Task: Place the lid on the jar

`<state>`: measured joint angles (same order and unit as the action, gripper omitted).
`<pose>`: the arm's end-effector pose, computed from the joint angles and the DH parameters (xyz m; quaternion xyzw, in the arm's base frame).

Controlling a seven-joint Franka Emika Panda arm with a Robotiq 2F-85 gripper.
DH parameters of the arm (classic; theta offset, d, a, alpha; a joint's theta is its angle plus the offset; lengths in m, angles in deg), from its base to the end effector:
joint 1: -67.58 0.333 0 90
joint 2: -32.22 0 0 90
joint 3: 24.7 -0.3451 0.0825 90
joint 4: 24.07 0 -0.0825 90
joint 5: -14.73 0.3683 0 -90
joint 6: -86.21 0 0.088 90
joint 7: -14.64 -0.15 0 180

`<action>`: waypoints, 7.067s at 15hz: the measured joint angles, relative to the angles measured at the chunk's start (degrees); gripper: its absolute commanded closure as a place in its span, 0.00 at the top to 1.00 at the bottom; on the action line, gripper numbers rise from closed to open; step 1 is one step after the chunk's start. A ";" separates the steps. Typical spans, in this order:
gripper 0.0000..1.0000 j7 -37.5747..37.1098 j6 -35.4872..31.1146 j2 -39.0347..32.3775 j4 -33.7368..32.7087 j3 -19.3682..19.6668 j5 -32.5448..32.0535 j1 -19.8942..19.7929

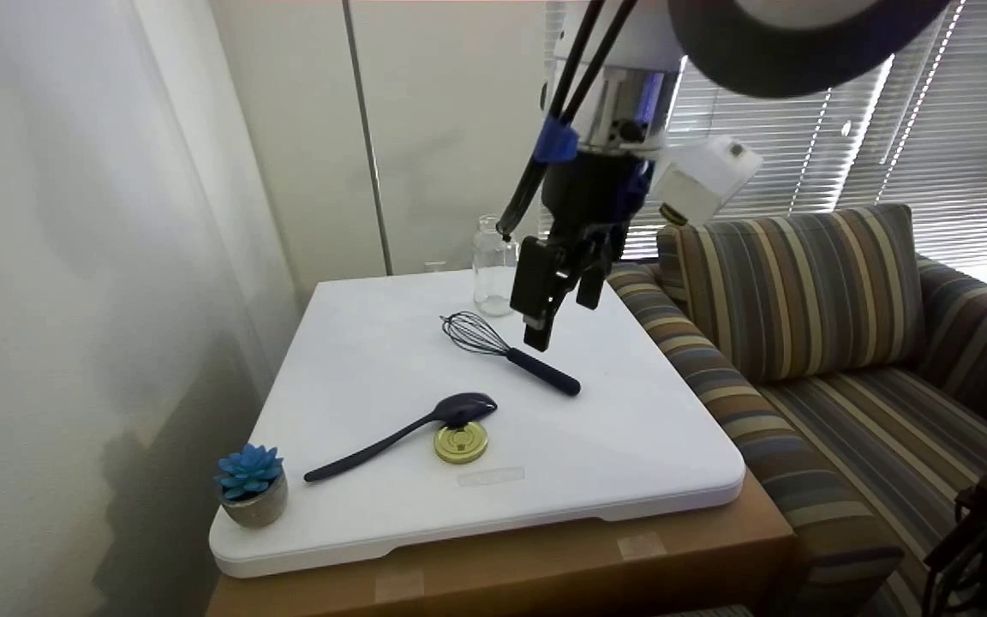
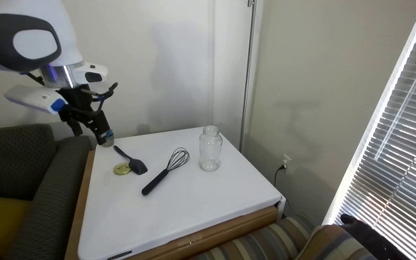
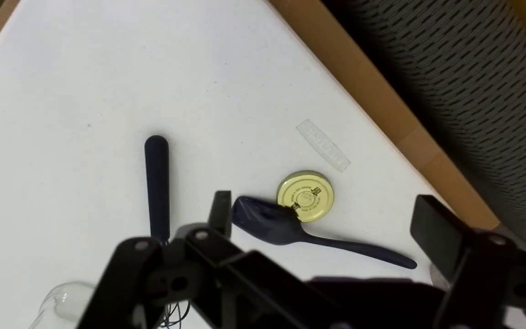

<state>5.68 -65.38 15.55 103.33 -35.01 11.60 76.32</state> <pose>0.5370 0.1855 0.2556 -0.9920 -0.1053 -0.0637 0.0270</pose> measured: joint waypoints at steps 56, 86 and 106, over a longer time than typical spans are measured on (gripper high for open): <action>0.47 -1.54 19.36 -44.40 -50.08 8.44 1.08 10.44; 0.72 0.59 30.13 -33.82 -57.51 9.75 -0.46 2.38; 0.47 0.05 43.79 -44.71 -81.88 12.57 -0.46 -1.03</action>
<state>5.73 -21.60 -29.16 21.45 -22.44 11.13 75.29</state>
